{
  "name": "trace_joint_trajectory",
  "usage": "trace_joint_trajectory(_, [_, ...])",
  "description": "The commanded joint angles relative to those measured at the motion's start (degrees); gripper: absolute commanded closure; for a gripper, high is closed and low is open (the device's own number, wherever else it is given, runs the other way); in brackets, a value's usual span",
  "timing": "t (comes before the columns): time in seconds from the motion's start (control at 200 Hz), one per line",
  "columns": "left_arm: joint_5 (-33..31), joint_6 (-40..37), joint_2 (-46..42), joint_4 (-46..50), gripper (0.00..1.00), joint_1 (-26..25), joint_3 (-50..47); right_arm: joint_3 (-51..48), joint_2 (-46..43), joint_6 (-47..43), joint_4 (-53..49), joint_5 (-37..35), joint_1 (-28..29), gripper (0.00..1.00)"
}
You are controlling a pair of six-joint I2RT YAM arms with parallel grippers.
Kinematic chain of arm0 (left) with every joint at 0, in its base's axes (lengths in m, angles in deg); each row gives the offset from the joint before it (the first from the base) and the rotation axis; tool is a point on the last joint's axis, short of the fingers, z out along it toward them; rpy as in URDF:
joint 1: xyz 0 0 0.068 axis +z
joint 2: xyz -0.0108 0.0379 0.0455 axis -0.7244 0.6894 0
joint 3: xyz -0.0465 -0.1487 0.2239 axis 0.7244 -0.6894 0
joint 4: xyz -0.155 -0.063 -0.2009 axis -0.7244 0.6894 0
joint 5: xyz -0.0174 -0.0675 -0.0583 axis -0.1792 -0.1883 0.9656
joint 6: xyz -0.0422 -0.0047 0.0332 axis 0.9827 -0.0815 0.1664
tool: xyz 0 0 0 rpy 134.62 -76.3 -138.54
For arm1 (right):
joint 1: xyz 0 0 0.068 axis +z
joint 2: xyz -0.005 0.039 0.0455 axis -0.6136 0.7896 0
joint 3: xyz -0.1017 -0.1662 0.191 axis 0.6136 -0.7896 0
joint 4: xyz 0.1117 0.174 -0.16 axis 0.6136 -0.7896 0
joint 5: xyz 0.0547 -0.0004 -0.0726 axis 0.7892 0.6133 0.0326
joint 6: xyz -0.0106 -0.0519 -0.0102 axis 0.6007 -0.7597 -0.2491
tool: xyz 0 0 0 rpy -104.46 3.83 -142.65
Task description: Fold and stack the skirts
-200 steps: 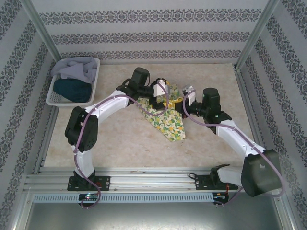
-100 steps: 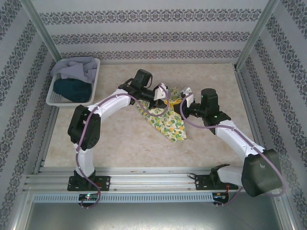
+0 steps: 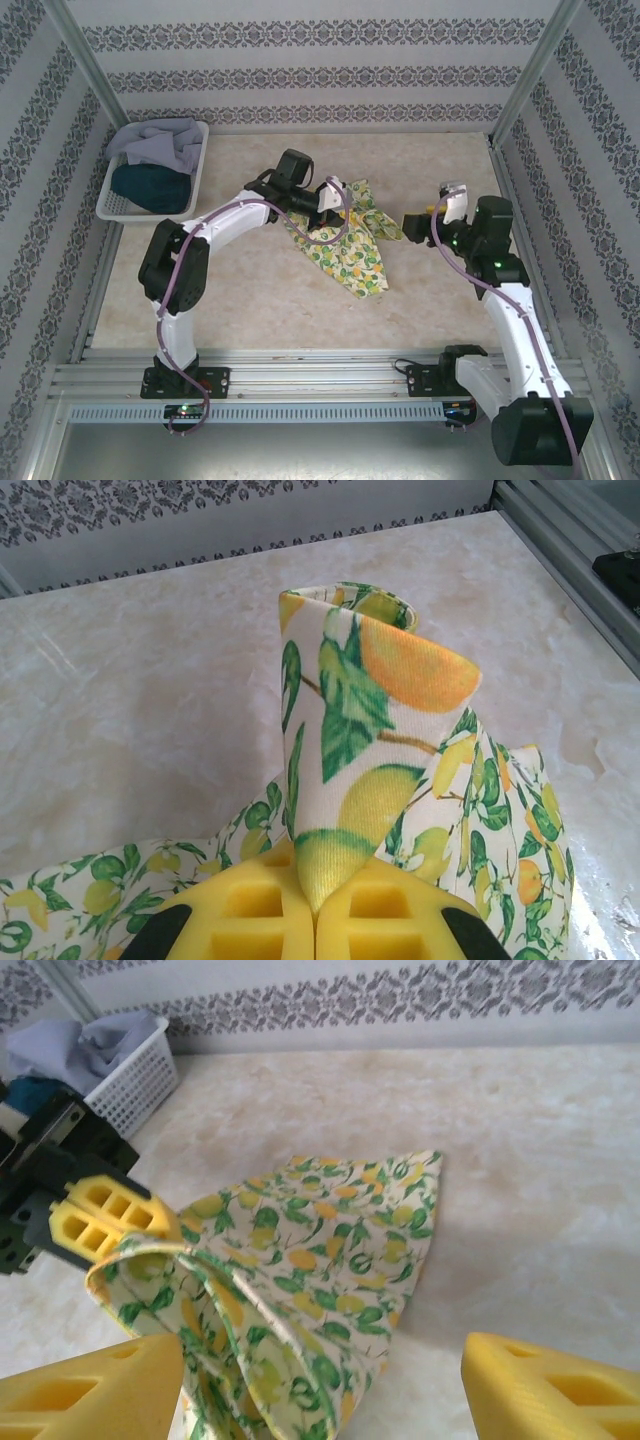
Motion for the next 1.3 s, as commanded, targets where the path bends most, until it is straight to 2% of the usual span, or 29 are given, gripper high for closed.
trace_joint_trajectory(0.0, [2.33,1.79,-2.72,-3.37,1.0,0.52,-0.54,-3.79,-0.2,-3.06,-2.61,6.07,0.68,0.26])
trace_joint_trajectory(0.15, [2.67,1.97,-2.8,-3.31,1.0,0.58,-0.59,-3.17,5.09,-11.56,-4.69,0.64,5.54,0.28])
trace_joint_trajectory(0.245, [3.59,2.14,-2.93,-3.25,1.0,0.57,-0.59,-3.78,8.79,-13.57,0.11,-4.18,9.2,0.28])
trace_joint_trajectory(0.38, [5.41,2.26,-2.49,-2.74,1.0,0.66,-0.35,-4.58,14.01,-16.29,10.27,-7.65,10.5,0.28])
trace_joint_trajectory(0.515, [6.4,0.95,-2.49,-0.26,1.0,0.75,0.38,-0.05,19.21,-19.36,9.96,-7.58,10.53,0.35])
trace_joint_trajectory(0.565, [6.62,0.68,-2.48,0.27,1.0,0.83,0.58,1.15,19.96,-20.75,9.67,-6.84,10.53,0.44])
trace_joint_trajectory(0.714, [9.6,3.07,-2.68,-0.38,1.0,1.75,1.63,6.32,18.04,-25.26,4.38,-4.27,12.08,1.0])
trace_joint_trajectory(0.794, [10.77,6.07,-3.42,-3.2,1.0,2.6,1.95,11.54,15.34,-25.27,0.21,-5.27,13.97,1.0])
trace_joint_trajectory(0.824, [10.63,7.28,-3.84,-4.69,0.95,2.87,1.83,13.89,14.64,-24.71,-1.84,-6.15,14.49,1.0])
trace_joint_trajectory(0.854, [9.86,9.21,-4.44,-6.88,0.83,3.17,1.33,17.11,14.17,-23.93,-4.19,-7.76,15.14,1.0])
trace_joint_trajectory(0.884, [8.55,11.6,-5.23,-10.2,0.64,3.45,0.28,20.4,13.96,-23.03,-6.75,-10.08,15.76,1.0])
trace_joint_trajectory(0.934, [5.43,17.21,-7.13,-17.95,0.23,4.07,-2.86,26.92,14.45,-21.5,-11.98,-15.24,17.37,1.0])
trace_joint_trajectory(0.954, [4.35,19.42,-7.91,-21.67,0.14,4.43,-4.4,29.68,14.88,-20.59,-14.09,-17.86,18.1,1.0])
trace_joint_trajectory(0.994, [3.02,24.09,-9.5,-29.81,0.01,5.49,-7.81,35.51,16.28,-19.45,-18.85,-22.61,19.64,1.0])
trace_joint_trajectory(1.089, [0.08,38.37,-12.26,-45.39,0.0,9.2,-13.23,49.29,20.77,-18.05,-29.56,-33.91,23.8,1.0])
trace_joint_trajectory(1.144, [-2.67,45.14,-13.51,-49.43,0.0,10.87,-14.85,56.3,23.48,-16.79,-34.24,-39.8,25.96,1.0])
trace_joint_trajectory(1.189, [-6.09,45.91,-15.02,-47.59,0.0,11.13,-15.66,62.3,26.07,-15.57,-38.07,-44.1,27.45,1.0])
trace_joint_trajectory(1.294, [-19.69,45.71,-18.81,-36.13,0.0,9.2,-15.44,75.18,32.98,-13.53,-45.36,-57.15,31.68,1.0])
